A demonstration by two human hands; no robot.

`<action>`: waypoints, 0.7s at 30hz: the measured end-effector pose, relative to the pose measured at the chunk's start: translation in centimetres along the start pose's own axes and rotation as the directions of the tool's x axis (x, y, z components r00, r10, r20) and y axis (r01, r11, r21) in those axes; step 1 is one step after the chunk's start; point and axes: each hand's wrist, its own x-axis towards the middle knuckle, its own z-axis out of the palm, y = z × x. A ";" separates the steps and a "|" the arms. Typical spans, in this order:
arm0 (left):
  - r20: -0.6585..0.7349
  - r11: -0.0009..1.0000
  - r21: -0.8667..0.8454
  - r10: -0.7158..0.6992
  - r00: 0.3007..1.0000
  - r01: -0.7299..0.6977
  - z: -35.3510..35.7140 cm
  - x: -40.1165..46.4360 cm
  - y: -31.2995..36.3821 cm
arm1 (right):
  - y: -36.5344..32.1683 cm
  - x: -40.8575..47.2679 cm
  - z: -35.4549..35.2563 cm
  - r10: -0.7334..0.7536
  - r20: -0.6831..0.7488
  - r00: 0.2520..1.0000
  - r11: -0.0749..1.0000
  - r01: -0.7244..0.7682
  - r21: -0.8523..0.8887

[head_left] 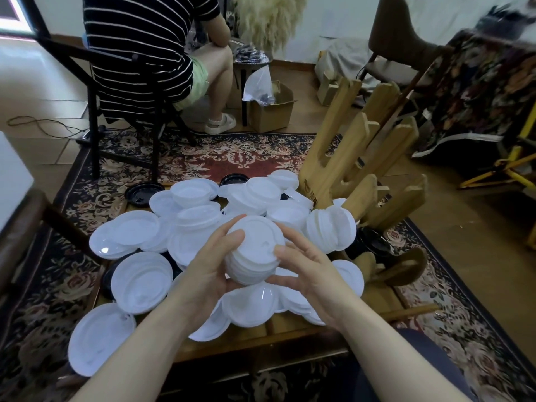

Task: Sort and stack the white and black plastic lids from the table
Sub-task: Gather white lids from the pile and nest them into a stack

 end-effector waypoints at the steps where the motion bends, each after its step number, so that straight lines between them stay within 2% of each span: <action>1: 0.025 1.000 0.006 -0.017 1.000 0.016 -0.1 0.0 0.0 | -0.1 0.0 -0.1 -0.005 0.008 1.000 1.000 0.005 -0.020; 3: 0.047 0.999 0.020 -0.026 0.999 0.026 -0.3 -0.2 0.0 | -0.3 0.0 -0.5 -0.016 0.040 0.999 0.996 0.020 -0.091; 5: 0.029 1.000 0.006 -0.006 1.000 0.006 -0.3 -0.3 0.2 | -0.9 0.0 -1.2 -0.093 0.052 0.994 0.961 0.104 -0.255; 7: -0.021 1.000 -0.025 0.009 1.000 -0.009 -0.4 -0.2 0.4 | -1.6 0.3 -3.0 -0.224 -0.023 0.974 0.831 0.179 -0.527; 8: -0.046 0.999 -0.033 0.014 0.999 -0.015 -0.5 -0.2 0.5 | -2.1 0.7 -4.2 -0.316 -0.071 0.946 0.684 0.175 -0.708; 9: -0.071 0.999 -0.037 0.018 0.997 -0.021 -0.7 -0.2 0.5 | -2.5 1.1 -5.5 -0.404 -0.061 0.913 0.470 0.150 -0.870; 10: -0.093 0.999 -0.038 0.022 0.995 -0.025 -0.9 -0.3 0.6 | -2.8 1.6 -6.8 -0.438 -0.019 0.899 0.246 0.099 -0.964; 11: -0.112 0.999 -0.039 0.023 0.993 -0.028 -1.1 -0.3 0.6 | -3.0 2.1 -7.8 -0.410 0.015 0.912 0.061 0.045 -0.997; 12: -0.128 0.999 -0.038 0.022 0.992 -0.027 -1.3 -0.4 0.6 | -3.1 2.6 -8.7 -0.347 0.029 0.937 -0.070 0.005 -0.998; 14: -0.146 0.999 -0.035 0.015 0.989 -0.020 -1.6 -0.6 0.4 | -2.7 3.6 -9.8 -0.228 0.048 0.972 -0.237 -0.007 -0.971; 16: -0.152 0.999 -0.038 -0.003 0.988 -0.003 -1.8 -0.9 0.2 | -1.8 4.2 -10.5 -0.170 0.086 0.982 -0.306 0.031 -0.951; 21: -0.147 0.997 -0.067 -0.046 0.988 0.037 -1.9 -1.1 -0.3 | -0.4 5.1 -11.2 -0.200 0.139 0.970 -0.263 0.084 -0.961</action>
